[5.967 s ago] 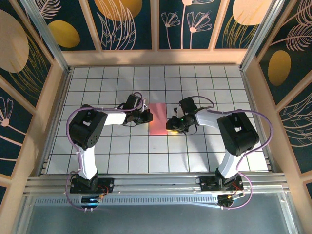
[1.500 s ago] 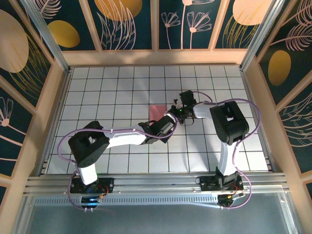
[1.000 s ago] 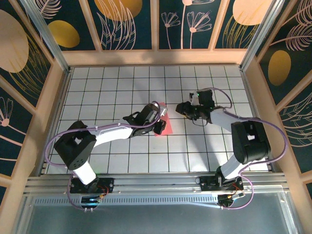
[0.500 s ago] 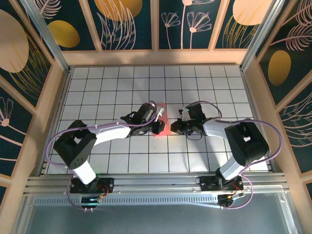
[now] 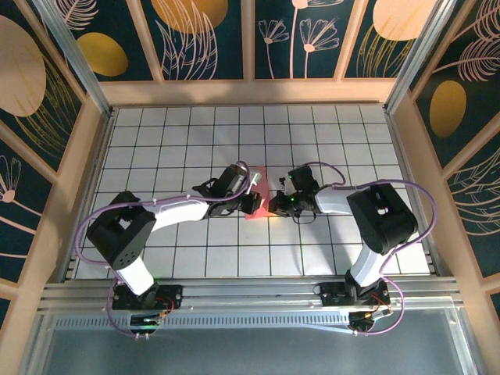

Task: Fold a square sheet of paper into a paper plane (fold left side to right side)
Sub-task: Fold the triangle a second time at the center of the table.

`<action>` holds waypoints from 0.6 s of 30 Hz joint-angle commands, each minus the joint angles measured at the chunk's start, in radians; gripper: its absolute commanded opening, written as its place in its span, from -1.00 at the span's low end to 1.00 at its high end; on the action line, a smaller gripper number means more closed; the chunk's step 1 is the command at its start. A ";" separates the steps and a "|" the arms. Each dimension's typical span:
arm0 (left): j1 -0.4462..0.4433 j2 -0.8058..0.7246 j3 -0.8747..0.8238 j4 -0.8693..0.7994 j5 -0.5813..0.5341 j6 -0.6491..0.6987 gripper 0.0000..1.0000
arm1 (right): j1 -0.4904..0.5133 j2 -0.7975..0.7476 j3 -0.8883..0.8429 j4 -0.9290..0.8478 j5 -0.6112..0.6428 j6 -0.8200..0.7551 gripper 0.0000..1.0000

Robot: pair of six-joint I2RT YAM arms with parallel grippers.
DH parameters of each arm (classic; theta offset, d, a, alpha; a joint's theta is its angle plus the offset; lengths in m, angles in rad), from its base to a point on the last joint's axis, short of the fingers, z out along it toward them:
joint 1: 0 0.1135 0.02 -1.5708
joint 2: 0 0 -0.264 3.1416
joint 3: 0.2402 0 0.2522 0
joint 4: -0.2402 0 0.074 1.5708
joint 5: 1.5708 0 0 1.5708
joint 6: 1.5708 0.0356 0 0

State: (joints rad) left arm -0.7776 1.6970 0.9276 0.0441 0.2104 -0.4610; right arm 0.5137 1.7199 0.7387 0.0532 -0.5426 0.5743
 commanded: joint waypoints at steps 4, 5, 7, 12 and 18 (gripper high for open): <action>0.042 0.046 0.002 -0.049 -0.034 0.029 -1.00 | 0.012 0.041 0.016 -0.088 0.046 -0.033 -1.00; 0.048 0.052 0.004 -0.053 -0.036 0.035 -1.00 | 0.014 0.044 0.017 -0.087 0.046 -0.033 -1.00; 0.061 0.066 0.012 -0.063 -0.042 0.048 -1.00 | 0.016 0.048 0.017 -0.089 0.044 -0.033 -1.00; 0.080 0.096 0.036 -0.080 -0.052 0.080 -1.00 | 0.019 0.053 0.024 -0.093 0.040 -0.034 -1.00; 0.096 0.110 0.040 -0.069 -0.060 0.096 -1.00 | 0.020 0.052 0.024 -0.097 0.041 -0.037 -1.00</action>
State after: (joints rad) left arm -0.6914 1.7882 0.9375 -0.0116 0.1665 -0.3935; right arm 0.5190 1.7355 0.7639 0.0257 -0.5426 0.5556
